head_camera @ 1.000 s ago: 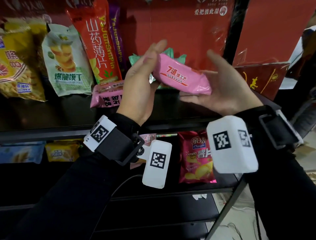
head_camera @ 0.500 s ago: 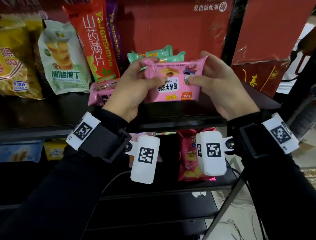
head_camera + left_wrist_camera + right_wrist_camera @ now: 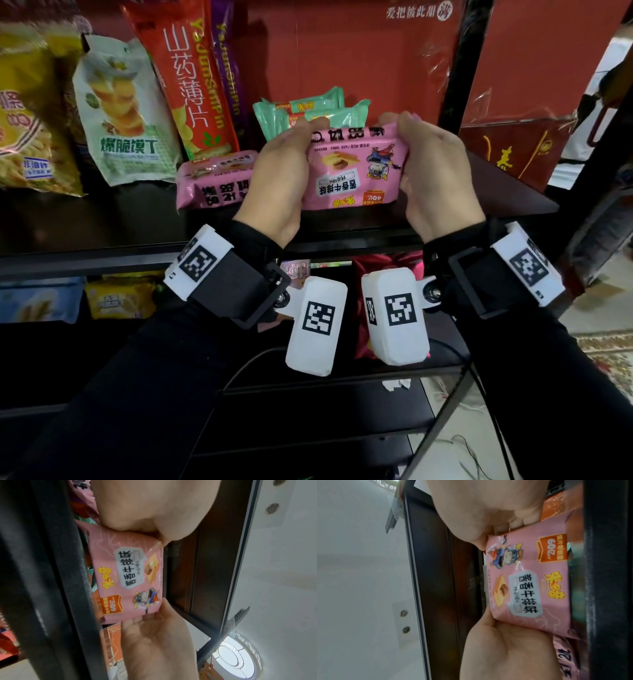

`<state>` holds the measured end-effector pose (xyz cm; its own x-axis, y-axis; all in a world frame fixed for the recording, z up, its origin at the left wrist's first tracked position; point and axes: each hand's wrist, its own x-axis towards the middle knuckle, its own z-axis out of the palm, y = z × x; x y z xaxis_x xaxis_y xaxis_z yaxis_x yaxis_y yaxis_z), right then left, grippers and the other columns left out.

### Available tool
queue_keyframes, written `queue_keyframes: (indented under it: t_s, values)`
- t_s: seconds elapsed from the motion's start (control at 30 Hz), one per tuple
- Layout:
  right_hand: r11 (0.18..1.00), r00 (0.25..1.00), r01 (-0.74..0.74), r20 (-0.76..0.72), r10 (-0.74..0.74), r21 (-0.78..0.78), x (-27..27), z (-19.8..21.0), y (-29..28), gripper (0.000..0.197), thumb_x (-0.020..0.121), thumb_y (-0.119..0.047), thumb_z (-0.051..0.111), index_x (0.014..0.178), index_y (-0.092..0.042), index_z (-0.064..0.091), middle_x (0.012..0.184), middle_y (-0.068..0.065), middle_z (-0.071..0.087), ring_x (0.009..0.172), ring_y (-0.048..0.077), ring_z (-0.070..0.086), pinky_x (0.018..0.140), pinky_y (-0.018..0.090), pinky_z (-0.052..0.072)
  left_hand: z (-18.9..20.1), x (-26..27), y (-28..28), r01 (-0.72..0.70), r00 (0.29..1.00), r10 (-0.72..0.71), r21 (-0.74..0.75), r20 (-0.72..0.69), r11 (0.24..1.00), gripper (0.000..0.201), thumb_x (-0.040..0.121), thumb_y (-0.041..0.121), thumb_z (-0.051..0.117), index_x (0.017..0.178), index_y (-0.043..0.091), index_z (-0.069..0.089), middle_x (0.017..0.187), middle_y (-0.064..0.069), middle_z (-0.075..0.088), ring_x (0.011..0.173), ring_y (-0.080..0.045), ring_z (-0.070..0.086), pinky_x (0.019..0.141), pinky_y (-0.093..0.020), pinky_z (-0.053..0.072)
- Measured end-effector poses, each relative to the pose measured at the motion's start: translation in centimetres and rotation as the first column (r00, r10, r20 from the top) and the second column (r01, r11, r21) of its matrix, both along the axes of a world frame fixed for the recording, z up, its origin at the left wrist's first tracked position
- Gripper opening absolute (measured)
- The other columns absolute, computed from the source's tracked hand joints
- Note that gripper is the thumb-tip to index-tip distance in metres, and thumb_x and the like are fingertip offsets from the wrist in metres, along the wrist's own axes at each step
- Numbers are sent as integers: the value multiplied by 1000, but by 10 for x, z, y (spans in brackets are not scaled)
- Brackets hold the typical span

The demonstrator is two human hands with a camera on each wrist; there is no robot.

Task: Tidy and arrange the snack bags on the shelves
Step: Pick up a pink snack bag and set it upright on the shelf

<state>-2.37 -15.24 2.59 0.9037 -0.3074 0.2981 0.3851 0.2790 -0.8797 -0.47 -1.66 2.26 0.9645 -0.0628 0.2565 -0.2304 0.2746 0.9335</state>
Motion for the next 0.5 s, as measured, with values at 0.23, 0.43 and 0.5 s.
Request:
queue_keyframes:
  t_s: [0.23, 0.43, 0.5]
  values:
    - [943, 983, -98, -114, 141, 318, 2, 8, -17, 30, 103, -18, 39, 115, -4, 62, 107, 11, 70, 99, 24, 68, 89, 39, 54, 9, -5, 12, 13, 997, -27, 210, 65, 978, 43, 93, 57, 42, 119, 27, 61, 119, 7, 68, 114, -8, 60, 93, -37, 46]
    - [840, 876, -266, -245, 415, 472, -4, 17, -10, 32, 98, -8, 37, 98, 6, 66, 111, 22, 67, 111, 29, 62, 91, 41, 51, 3, -14, -4, 27, 997, -42, 223, 64, 974, 46, 87, 18, 69, 127, 9, 48, 113, -1, 68, 104, -14, 67, 93, -43, 52]
    - [920, 896, -231, -299, 328, 316, -5, 13, -8, 28, 98, -13, 43, 111, -1, 64, 108, 15, 71, 106, 25, 65, 88, 43, 53, 5, -11, -4, 19, 998, -29, 176, 56, 984, 44, 89, 12, 66, 128, 4, 46, 116, -8, 68, 102, -20, 68, 92, -42, 55]
